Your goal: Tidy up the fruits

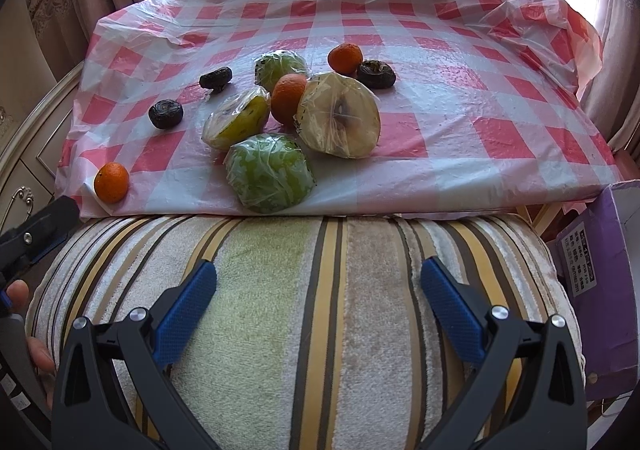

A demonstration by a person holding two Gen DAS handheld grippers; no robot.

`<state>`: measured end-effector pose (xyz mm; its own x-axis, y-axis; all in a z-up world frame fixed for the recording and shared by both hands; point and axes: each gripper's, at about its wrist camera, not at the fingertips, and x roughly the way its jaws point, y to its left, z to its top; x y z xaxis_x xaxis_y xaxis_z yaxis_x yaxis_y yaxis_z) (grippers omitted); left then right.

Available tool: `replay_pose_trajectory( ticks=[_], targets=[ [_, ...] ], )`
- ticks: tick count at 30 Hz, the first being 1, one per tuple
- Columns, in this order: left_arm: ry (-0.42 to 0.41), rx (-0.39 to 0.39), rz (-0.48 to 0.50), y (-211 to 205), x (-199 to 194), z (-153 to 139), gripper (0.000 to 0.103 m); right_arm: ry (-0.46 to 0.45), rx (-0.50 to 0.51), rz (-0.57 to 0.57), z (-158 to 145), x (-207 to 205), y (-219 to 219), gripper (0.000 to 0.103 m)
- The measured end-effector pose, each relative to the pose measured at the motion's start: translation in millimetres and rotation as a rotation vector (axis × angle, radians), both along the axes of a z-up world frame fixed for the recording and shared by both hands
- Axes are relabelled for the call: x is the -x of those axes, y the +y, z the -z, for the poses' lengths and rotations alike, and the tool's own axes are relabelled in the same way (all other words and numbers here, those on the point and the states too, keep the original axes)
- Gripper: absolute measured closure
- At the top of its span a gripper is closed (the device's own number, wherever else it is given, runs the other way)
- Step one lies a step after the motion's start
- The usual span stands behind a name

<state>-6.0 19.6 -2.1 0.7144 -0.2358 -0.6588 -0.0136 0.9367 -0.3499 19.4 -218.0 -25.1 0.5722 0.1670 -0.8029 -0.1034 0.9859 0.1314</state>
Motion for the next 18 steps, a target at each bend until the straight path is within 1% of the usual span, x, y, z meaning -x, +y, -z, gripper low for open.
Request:
replay_pose_trajectory(
  ticks=[2, 6, 10, 11, 12, 13, 16, 17, 18],
  targets=[
    [0.000, -0.037, 0.004, 0, 2, -4, 0.005, 0.001, -0.012, 0.000, 0, 0, -1, 0.001],
    [0.023, -0.012, 0.060, 10, -8, -5, 0.005, 0.011, -0.013, -0.028, -2, 0, -3, 0.001],
    [0.032, -0.058, 0.076, 16, -22, -6, 0.005, 0.017, -0.035, -0.044, -5, -4, -6, 0.001],
    [0.035, -0.079, 0.072, 17, -25, -7, 0.008, 0.018, -0.050, -0.047, -7, -6, -8, 0.001],
    [0.030, -0.090, 0.069, 18, -28, -7, 0.018, 0.014, -0.061, -0.045, -9, -9, -10, 0.001],
    [0.032, -0.098, 0.077, 19, -32, -7, 0.023, 0.011, -0.069, -0.040, -11, -12, -13, 0.001],
    [0.079, -0.132, 0.109, 18, -50, 1, 0.037, 0.015, -0.102, -0.057, -13, -24, -16, 0.001],
    [0.095, -0.144, 0.118, 17, -54, 4, 0.040, 0.014, -0.107, -0.061, -14, -28, -17, 0.001],
    [0.107, -0.159, 0.119, 16, -58, 6, 0.040, 0.010, -0.107, -0.062, -15, -33, -17, 0.001]
  ],
)
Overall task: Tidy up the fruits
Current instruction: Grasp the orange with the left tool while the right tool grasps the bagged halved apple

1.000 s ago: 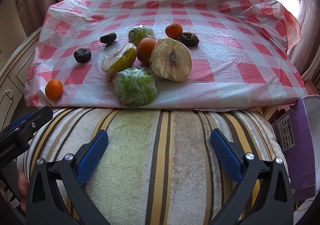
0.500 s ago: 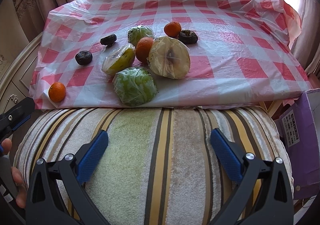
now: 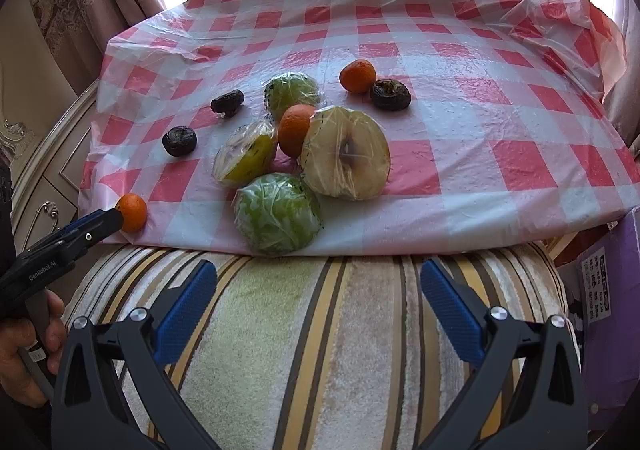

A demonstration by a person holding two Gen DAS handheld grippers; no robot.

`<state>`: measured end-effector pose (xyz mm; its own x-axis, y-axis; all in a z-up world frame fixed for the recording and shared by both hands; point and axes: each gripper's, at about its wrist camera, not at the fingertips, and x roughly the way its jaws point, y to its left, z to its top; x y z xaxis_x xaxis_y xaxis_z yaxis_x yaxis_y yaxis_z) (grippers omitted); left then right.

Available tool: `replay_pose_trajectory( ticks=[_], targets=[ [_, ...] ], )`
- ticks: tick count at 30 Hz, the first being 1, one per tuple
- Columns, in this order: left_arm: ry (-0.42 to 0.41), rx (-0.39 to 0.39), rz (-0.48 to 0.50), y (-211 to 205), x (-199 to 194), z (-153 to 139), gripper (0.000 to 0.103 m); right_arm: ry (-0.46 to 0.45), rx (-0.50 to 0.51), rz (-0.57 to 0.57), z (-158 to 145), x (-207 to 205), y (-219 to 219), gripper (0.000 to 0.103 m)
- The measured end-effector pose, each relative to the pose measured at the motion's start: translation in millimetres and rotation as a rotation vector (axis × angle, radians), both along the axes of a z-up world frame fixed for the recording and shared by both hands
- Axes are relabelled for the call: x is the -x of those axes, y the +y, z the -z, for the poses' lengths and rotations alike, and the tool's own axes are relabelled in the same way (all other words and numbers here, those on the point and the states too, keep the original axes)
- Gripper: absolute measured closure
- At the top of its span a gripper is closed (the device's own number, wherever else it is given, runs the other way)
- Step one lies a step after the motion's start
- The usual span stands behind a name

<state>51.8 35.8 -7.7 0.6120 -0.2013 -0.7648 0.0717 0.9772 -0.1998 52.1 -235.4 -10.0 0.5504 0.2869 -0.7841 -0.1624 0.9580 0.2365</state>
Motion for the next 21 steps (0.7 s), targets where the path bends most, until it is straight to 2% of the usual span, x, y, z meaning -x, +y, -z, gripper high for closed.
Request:
replay_pose_trajectory(
  ticks=[4, 6, 11, 17, 21],
  targets=[
    [0.018, -0.070, 0.007, -4, -11, 4, 0.041, -0.015, -0.019, -0.012, -6, -20, -2, 0.001],
    [0.040, -0.094, 0.016, -7, -17, 8, 0.046, -0.008, -0.023, -0.006, -6, -32, -5, 0.001],
    [0.070, -0.122, 0.014, -7, -27, 13, 0.057, -0.010, -0.010, -0.014, -7, -55, -8, 0.001],
    [0.078, -0.130, 0.007, -5, -29, 15, 0.063, 0.027, -0.011, -0.035, 1, -81, -7, 0.002],
    [0.074, -0.114, 0.010, -5, -28, 14, 0.063, 0.045, -0.040, -0.042, 6, -90, -9, 0.016]
  ],
)
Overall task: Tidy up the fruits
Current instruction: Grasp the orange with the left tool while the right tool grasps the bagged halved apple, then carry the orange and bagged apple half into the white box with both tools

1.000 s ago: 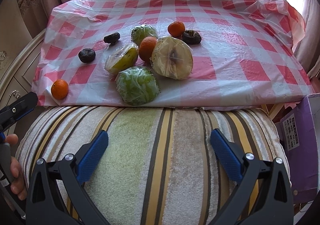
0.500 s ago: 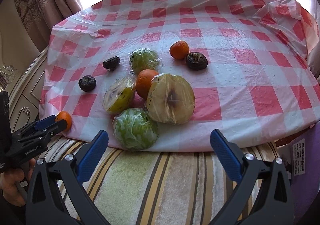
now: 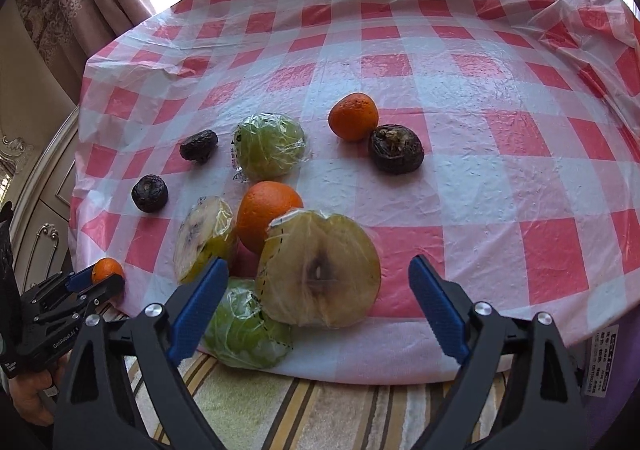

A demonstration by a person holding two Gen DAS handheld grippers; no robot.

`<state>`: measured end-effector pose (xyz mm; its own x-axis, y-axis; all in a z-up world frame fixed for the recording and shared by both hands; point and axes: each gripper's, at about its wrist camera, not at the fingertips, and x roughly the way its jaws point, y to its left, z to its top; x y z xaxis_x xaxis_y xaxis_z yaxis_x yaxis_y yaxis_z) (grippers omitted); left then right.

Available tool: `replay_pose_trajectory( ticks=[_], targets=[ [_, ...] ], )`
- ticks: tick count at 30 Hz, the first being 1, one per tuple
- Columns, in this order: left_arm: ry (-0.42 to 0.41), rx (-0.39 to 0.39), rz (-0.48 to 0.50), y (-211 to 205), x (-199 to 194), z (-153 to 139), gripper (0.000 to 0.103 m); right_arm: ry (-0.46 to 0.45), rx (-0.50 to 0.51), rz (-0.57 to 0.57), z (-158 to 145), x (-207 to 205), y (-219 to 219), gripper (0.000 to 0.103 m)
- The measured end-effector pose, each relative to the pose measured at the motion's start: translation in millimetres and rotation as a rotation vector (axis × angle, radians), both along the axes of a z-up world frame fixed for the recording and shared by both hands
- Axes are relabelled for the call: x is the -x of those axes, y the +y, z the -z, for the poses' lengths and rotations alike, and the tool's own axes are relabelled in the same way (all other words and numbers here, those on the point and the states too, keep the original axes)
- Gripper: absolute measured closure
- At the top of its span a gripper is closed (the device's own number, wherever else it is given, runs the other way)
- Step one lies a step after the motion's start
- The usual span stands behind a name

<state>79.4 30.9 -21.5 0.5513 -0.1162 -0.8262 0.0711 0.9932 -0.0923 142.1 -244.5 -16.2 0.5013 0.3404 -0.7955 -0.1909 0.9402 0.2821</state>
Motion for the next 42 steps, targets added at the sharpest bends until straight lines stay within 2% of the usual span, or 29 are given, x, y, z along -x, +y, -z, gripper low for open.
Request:
replay_pose_trajectory(
  ticks=[2, 4, 6, 12, 16, 21, 24, 26, 28, 31, 33, 36, 37, 40, 42],
  targets=[
    [-0.010, 0.000, 0.000, -1, 2, -2, 0.063, 0.013, -0.003, -0.003, 4, -2, 1, 0.023],
    [-0.023, 0.003, 0.003, -1, 4, -5, 0.063, 0.031, -0.020, -0.010, 8, -3, 0, 0.036],
    [-0.035, 0.005, 0.001, -2, 5, -8, 0.063, 0.037, -0.039, -0.011, 11, -3, -2, 0.041],
    [-0.072, -0.002, 0.008, -5, 8, -19, 0.064, 0.032, -0.084, -0.002, 10, 2, -10, 0.042],
    [-0.096, -0.029, 0.019, -8, 9, -29, 0.064, 0.003, -0.125, 0.027, -2, 14, -32, 0.042],
    [-0.127, -0.051, 0.044, -18, 5, -45, 0.064, -0.074, -0.133, 0.079, -38, 48, -94, 0.043],
    [-0.156, -0.047, 0.069, -29, 5, -57, 0.064, -0.108, -0.039, 0.141, -57, 74, -151, 0.043],
    [-0.171, -0.039, 0.087, -37, 5, -63, 0.064, -0.099, 0.060, 0.195, -59, 88, -192, 0.043],
    [-0.180, -0.033, 0.111, -47, 5, -68, 0.064, -0.064, 0.170, 0.255, -51, 100, -236, 0.043],
    [-0.189, -0.026, 0.158, -67, 3, -75, 0.064, 0.081, 0.284, 0.260, -20, 104, -291, 0.043],
    [-0.200, -0.027, 0.194, -84, 2, -80, 0.064, 0.197, 0.259, 0.258, 9, 103, -321, 0.043],
    [-0.215, -0.020, 0.247, -110, 3, -87, 0.064, 0.324, 0.085, 0.222, 45, 98, -341, 0.043],
    [-0.221, -0.017, 0.263, -118, 3, -89, 0.064, 0.350, 0.056, 0.196, 55, 95, -339, 0.043],
    [-0.232, -0.011, 0.304, -137, 7, -95, 0.063, 0.367, 0.034, 0.139, 65, 93, -322, 0.043],
    [-0.233, -0.011, 0.324, -146, 9, -96, 0.063, 0.362, -0.029, 0.118, 64, 95, -321, 0.043]
  ],
)
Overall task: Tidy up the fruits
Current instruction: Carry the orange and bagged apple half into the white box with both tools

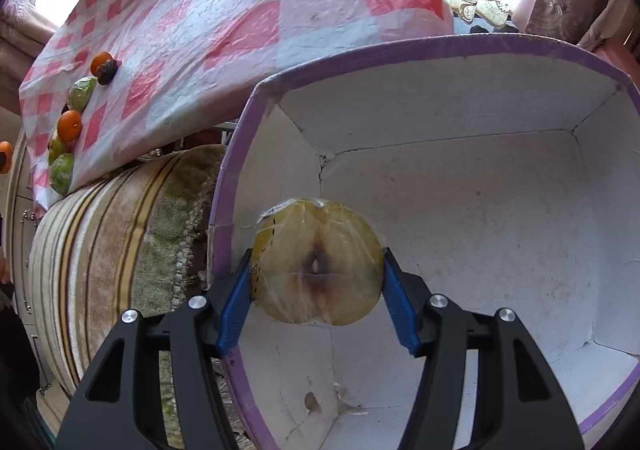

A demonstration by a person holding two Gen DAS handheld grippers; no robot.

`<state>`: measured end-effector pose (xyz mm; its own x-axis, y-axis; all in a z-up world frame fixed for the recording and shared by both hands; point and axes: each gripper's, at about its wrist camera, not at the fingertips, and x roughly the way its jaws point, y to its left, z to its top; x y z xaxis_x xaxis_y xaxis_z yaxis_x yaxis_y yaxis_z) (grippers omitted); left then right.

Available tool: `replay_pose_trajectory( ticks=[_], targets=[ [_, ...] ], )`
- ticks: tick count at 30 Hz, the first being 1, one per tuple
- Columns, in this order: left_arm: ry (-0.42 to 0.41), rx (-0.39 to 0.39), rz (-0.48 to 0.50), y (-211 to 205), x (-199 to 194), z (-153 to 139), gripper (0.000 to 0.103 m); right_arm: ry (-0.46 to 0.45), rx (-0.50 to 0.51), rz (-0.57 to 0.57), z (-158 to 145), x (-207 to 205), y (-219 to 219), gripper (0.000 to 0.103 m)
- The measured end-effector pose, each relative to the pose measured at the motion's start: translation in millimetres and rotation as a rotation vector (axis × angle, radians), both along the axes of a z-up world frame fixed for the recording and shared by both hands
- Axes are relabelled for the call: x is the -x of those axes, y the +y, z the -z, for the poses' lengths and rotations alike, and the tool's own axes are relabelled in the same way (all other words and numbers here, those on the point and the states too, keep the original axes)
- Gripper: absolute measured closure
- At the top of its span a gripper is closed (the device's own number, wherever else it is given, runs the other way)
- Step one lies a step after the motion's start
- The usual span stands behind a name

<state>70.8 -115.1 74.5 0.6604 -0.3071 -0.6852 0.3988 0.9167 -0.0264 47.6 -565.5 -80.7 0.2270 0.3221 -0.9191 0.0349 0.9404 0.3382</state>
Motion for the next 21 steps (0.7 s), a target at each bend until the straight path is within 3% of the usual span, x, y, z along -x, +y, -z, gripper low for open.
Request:
replay_pose_trajectory(
  ticks=[11, 14, 18, 21],
  targets=[
    [0.021, -0.011, 0.062, -30, 3, 4, 0.064, -0.021, -0.138, -0.065, -1, 8, 53, 0.043],
    [0.018, -0.014, 0.095, -46, 3, 3, 0.064, -0.067, -0.098, -0.075, -5, 2, 68, 0.043],
    [0.033, -0.008, 0.190, -84, 4, 6, 0.064, -0.101, -0.130, -0.033, -10, 2, 58, 0.043],
    [0.036, -0.008, 0.288, -126, 6, 11, 0.064, -0.154, -0.007, 0.021, -25, 1, 36, 0.042]
  ],
)
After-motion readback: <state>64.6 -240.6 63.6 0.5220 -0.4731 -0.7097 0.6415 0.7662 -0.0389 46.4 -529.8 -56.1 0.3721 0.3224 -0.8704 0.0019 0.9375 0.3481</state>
